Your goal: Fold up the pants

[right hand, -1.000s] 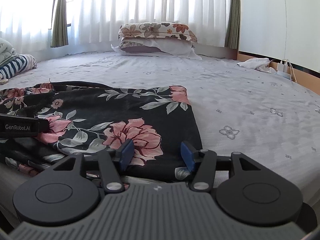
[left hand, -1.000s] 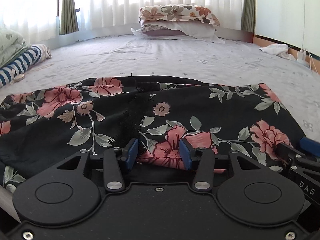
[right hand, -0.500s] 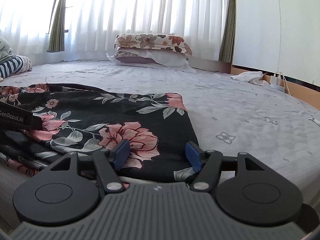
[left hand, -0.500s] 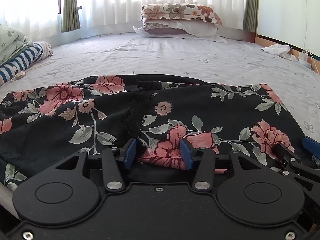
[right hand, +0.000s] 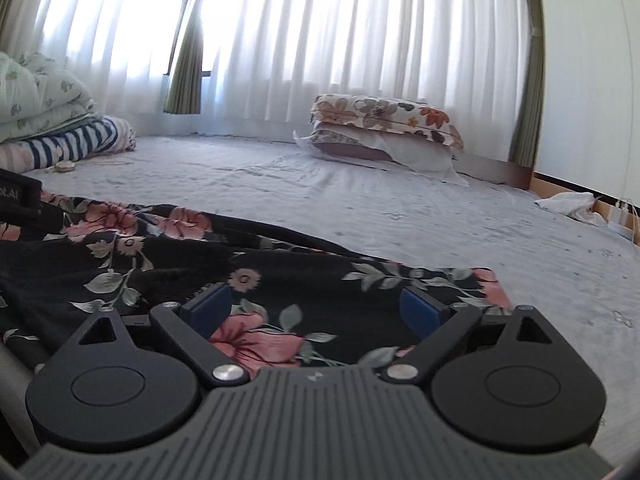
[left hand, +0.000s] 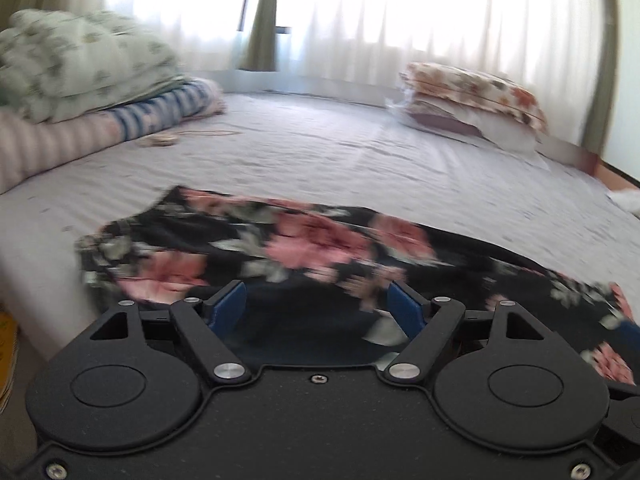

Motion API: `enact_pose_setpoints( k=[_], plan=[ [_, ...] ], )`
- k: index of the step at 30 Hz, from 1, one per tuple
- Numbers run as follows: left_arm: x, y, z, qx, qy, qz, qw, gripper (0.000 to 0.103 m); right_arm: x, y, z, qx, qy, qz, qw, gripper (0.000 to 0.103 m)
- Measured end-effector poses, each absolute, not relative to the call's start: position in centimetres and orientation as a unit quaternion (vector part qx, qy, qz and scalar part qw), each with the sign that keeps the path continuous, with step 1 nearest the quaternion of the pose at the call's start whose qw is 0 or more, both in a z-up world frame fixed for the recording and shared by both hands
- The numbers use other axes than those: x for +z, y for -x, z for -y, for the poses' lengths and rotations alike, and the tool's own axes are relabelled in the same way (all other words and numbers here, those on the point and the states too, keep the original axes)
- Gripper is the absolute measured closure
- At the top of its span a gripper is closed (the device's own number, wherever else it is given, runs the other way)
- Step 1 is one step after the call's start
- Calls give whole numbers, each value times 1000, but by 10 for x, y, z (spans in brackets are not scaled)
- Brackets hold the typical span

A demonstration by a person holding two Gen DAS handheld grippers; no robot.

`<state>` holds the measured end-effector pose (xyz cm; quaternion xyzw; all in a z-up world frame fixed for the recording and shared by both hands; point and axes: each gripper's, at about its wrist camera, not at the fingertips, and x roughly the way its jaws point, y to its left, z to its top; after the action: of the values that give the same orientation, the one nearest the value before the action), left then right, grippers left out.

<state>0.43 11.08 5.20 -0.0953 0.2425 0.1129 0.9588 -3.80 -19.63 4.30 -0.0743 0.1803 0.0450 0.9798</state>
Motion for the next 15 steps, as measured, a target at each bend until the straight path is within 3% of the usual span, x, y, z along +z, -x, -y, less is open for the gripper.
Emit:
enact_pose_setpoints(
  k=[11,15],
  plan=[
    [26,3,-220,269,171,-231,919,26,15,9,142,65,114,-243,961,3],
    [17,-5,-235,300,172,-220,912,26,14,1,154,78,71,-269,957,0]
  ],
)
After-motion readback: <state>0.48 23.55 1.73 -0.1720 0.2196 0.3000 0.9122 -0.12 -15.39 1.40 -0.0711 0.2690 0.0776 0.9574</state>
